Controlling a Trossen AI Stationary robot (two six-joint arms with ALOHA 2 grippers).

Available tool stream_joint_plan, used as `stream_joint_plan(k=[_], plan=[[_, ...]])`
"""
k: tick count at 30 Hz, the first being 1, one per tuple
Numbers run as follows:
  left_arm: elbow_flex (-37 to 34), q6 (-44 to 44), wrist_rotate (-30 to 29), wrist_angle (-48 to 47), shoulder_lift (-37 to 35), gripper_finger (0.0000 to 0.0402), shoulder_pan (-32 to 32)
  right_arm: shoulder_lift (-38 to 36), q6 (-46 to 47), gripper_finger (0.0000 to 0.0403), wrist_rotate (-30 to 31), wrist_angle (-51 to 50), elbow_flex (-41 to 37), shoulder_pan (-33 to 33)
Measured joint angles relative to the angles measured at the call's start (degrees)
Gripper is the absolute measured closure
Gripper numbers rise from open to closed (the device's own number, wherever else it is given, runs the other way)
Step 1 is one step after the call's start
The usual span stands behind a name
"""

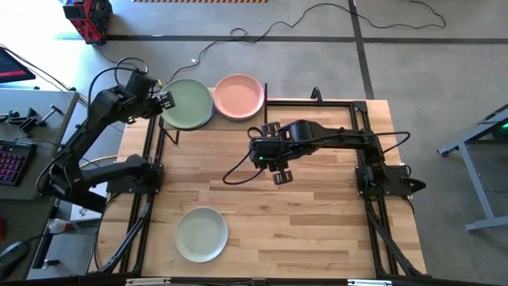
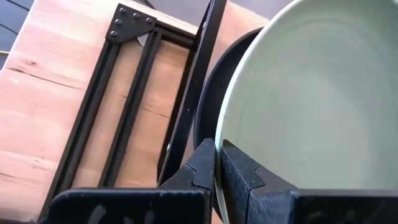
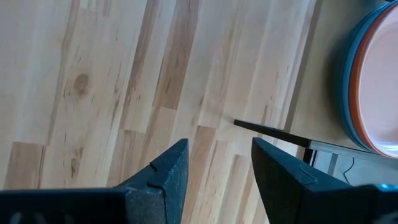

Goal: Place and stack plates onto a shelf
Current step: Stack the light green plate on top of the black plate on the shelf

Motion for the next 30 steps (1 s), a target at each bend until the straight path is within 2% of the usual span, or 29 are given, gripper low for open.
stream_joint_plan(k=[10, 19, 30], plan=[[0.00, 2.42, 0.01, 0.26, 6.31, 0.0397, 1.76, 0.00, 0.12, 0.0249, -0.35, 0.01, 0.00, 0.00], [0.00, 3.08, 0.05, 0.62, 7.40, 0.0395, 2.69, 0.00, -0.02, 0.0249, -0.33, 0.00, 0.00, -0.01], [0.00, 9.29, 1.38, 2.99, 7.38, 0.0346, 2.76, 0.00, 0.26, 0.0249, -0.31, 0.00, 0.00, -0.20]])
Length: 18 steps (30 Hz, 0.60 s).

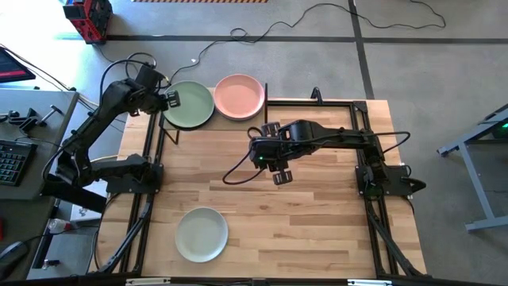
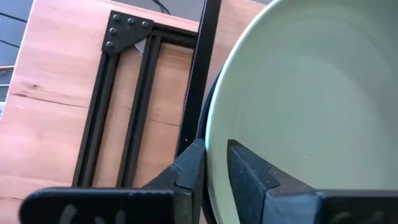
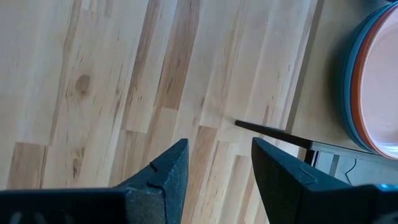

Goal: Place and stack plates onto a shelf
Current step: Stack the light green plate on top of the black plate on the shelf, then stack the gray plate on top of the light green plate on the shelf

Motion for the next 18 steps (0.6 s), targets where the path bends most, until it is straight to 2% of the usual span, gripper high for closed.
stream_joint_plan(k=[9, 18], plan=[[-0.02, 2.93, 5.20, -0.20, -2.59, 0.0321, 1.87, 0.02, 0.74, 0.0249, 0.07, 0.04, 0.00, -0.21], [-0.02, 3.12, 6.26, -0.20, -5.78, 0.0320, 4.25, 0.02, 1.64, 0.0249, 0.07, 0.97, 0.00, -0.21]])
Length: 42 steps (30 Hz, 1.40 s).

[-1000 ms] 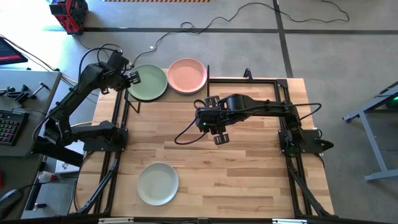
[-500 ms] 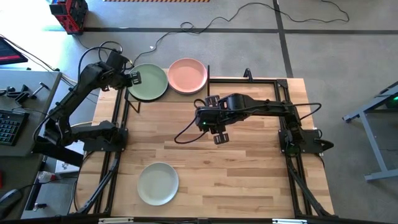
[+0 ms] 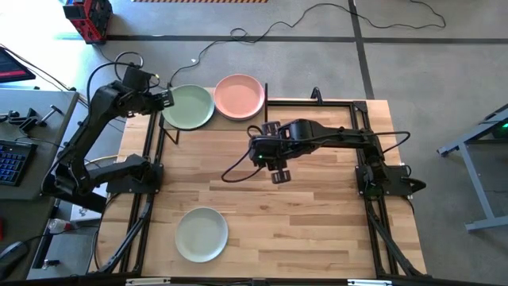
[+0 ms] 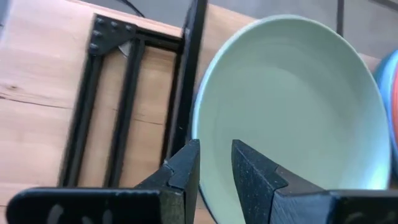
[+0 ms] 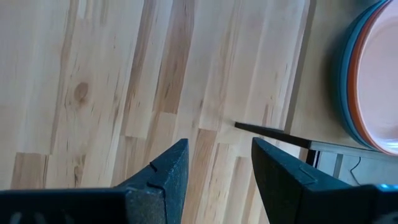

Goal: Place and stack plates onto a shelf
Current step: Stack the gray plate on top of the light green plate on the shelf

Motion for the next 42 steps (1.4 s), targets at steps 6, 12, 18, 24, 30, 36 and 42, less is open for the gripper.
stream_joint_plan(k=[6, 12, 18, 24, 30, 36, 42], plan=[[0.00, 1.90, 1.12, -0.25, 0.34, 0.0321, 0.00, 0.00, 0.02, 0.0249, 0.00, 0.64, 0.00, 0.00], [0.00, 3.37, -0.65, -3.09, 0.36, 0.0322, 0.00, 0.00, 0.06, 0.0249, -0.04, 0.56, 0.00, 0.00], [0.00, 6.91, 7.09, -5.75, -0.49, 0.0322, 0.00, 0.00, 2.70, 0.0249, -0.89, -0.60, 0.00, -0.03], [0.00, 11.34, 18.86, -7.68, -3.10, 0.0322, -2.60, 0.01, 7.81, 0.0249, -5.69, 0.92, 0.00, -1.01], [0.00, 14.44, 21.20, -7.96, -6.83, 0.0322, -9.57, 0.02, 15.93, 0.0249, -7.38, 7.33, 0.00, -1.09], [0.00, 14.55, 22.24, -7.95, -10.28, 0.0322, -19.23, 0.02, 26.79, 0.0249, -10.19, 15.76, -0.01, -1.05], [-0.02, 13.52, 22.27, -7.89, -12.63, 0.0322, -28.50, 0.81, 35.98, 0.0249, -9.97, 19.64, -0.06, -0.22]])
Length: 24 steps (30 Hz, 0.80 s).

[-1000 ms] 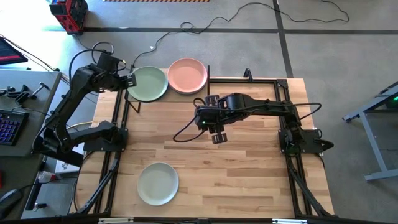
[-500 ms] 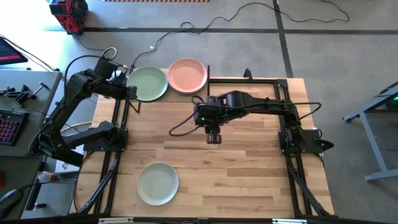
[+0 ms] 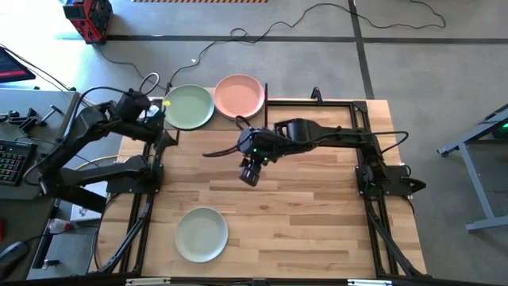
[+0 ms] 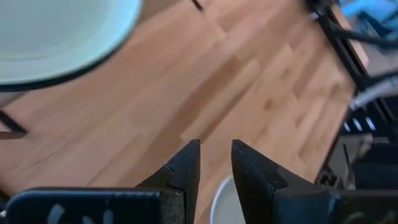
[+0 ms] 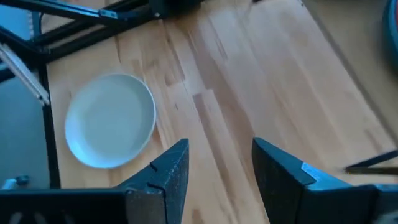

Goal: Place and stack plates onto a shelf
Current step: Stack the gray plate on top of the light green plate on the shelf

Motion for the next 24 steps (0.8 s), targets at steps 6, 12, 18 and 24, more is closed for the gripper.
stream_joint_plan(k=[6, 12, 18, 24], plan=[[0.00, 0.45, -0.04, 0.04, -0.78, 0.0322, -8.25, 2.60, 6.46, 0.0249, 0.01, 0.52, -0.01, 2.69], [-0.95, -0.63, -0.29, 1.82, -0.73, 0.0322, -15.86, 4.89, 14.65, 0.0249, 0.23, 0.41, -0.01, 5.15], [-6.63, -1.65, -0.72, 4.58, -0.69, 0.0322, -22.88, 6.68, 19.17, 0.0249, 0.75, 0.54, -0.01, 7.90], [-12.73, -4.67, -0.87, 8.29, -0.67, 0.0322, -29.79, 7.89, 23.12, 0.0249, 1.42, 0.64, 0.02, 10.36]])
